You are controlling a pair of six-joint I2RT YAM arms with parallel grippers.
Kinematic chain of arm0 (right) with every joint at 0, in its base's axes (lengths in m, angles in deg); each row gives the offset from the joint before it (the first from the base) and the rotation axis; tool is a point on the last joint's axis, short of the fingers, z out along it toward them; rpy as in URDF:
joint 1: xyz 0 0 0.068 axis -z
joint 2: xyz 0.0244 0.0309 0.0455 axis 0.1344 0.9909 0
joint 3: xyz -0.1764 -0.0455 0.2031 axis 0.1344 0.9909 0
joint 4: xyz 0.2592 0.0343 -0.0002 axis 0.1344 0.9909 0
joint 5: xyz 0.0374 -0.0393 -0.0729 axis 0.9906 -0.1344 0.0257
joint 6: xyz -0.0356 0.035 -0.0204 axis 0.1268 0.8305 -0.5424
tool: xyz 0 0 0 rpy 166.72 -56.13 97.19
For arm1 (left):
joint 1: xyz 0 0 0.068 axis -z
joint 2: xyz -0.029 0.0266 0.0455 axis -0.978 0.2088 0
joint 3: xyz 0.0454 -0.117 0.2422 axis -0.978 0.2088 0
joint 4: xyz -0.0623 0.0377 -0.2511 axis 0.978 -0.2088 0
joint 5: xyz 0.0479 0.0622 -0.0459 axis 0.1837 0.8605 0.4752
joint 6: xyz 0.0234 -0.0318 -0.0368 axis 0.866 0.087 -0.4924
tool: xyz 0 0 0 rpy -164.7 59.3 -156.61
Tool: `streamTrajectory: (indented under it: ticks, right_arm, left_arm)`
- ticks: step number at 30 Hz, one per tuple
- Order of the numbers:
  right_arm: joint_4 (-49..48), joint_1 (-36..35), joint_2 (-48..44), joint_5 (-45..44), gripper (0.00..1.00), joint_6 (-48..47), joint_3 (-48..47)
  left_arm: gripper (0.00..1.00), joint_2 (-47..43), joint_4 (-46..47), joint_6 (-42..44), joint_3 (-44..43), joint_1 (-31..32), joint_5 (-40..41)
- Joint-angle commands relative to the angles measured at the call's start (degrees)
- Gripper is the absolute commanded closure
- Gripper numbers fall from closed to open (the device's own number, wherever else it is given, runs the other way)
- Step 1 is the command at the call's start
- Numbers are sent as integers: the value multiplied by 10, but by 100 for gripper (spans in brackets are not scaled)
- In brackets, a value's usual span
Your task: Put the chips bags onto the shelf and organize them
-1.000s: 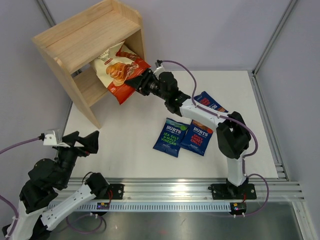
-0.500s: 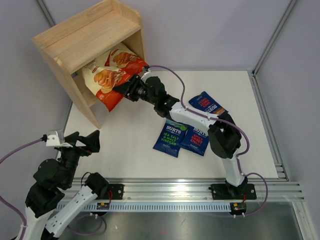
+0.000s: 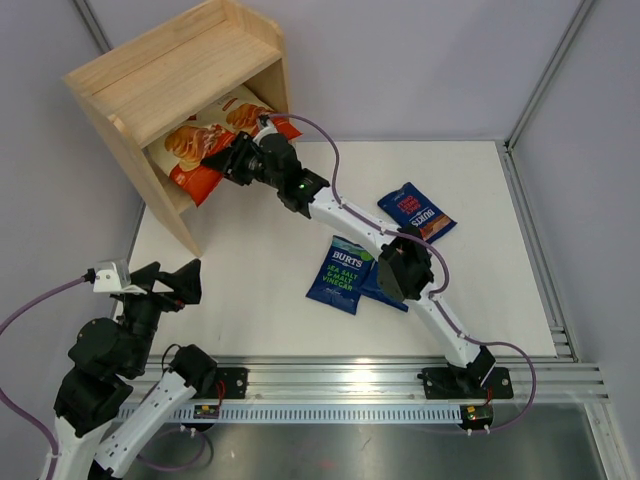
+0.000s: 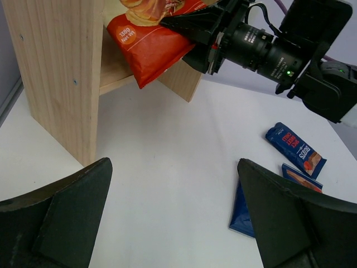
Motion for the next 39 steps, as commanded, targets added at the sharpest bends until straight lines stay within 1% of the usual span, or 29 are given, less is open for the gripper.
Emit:
streamTrajectory:
  ticks: [1,2,4,5,6,8,9,11,14,15,16,18,21,24,26,29,31,33,34,35,36,38,39]
  right_arm:
    - [16,-14,37,-21,93,-11,-97]
    - [26,-15,47,-27,93,-15,-132]
    - [27,-22,72,-46,91,-27,-156]
    - [27,-26,78,-54,89,-32,-173]
    - [44,-29,87,-58,88,-34,-181]
    - [48,-37,94,-59,85,-34,-195]
    - [48,-40,95,-63,80,-39,-195]
    - [49,-49,93,-70,79,-44,-191]
    - [54,-53,92,-70,63,-49,-187]
    - [53,-52,88,-68,53,-53,-184]
    - [53,-52,87,-65,40,-59,-181]
    - [71,-51,73,-68,40,-71,-171]
    - [90,-51,45,-85,36,-82,-139]
    - [126,-51,30,-86,34,-98,-141]
    - [145,-51,19,-81,29,-108,-127]
    - [142,-51,-25,-79,29,-115,-80]
    - [131,-51,-42,-80,31,-117,-44]
    - [120,-51,-64,-81,38,-115,-20]
    - [107,-50,-68,-81,43,-115,-4]
    - [104,-50,-71,-82,50,-110,-1]
    - [100,-49,-68,-83,61,-109,1]
    - [95,-47,-51,-77,65,-101,-13]
    - [99,-45,-41,-71,69,-100,-27]
  left_arm:
    - [1,-1,26,13,4,-3,-14]
    - [1,-1,26,13,4,-4,-14]
    - [1,-1,26,13,3,-6,-14]
    - [1,-3,25,13,4,-6,-15]
    - [1,-2,25,13,4,-7,-15]
    - [1,-5,26,14,4,-7,-14]
    - [1,-6,26,13,4,-7,-14]
    - [1,-6,26,13,5,-8,-14]
    - [1,-5,24,12,3,-9,-15]
    - [1,-5,23,12,3,-9,-15]
    - [1,-7,23,12,3,-9,-15]
    - [1,-7,21,11,2,-9,-14]
    - [1,-9,21,11,3,-9,-13]
    - [1,-8,22,12,3,-9,-13]
    - [1,-8,22,13,3,-9,-15]
    - [1,-8,23,14,3,-9,-16]
    - [1,-8,22,14,4,-9,-17]
    - [1,-8,22,14,4,-8,-18]
    - [1,-8,22,15,3,-9,-18]
    - [1,-10,22,15,3,-9,-19]
    - [1,-9,21,14,3,-9,-18]
    - [1,-14,20,15,4,-9,-18]
    - [1,-15,20,15,4,-9,-17]
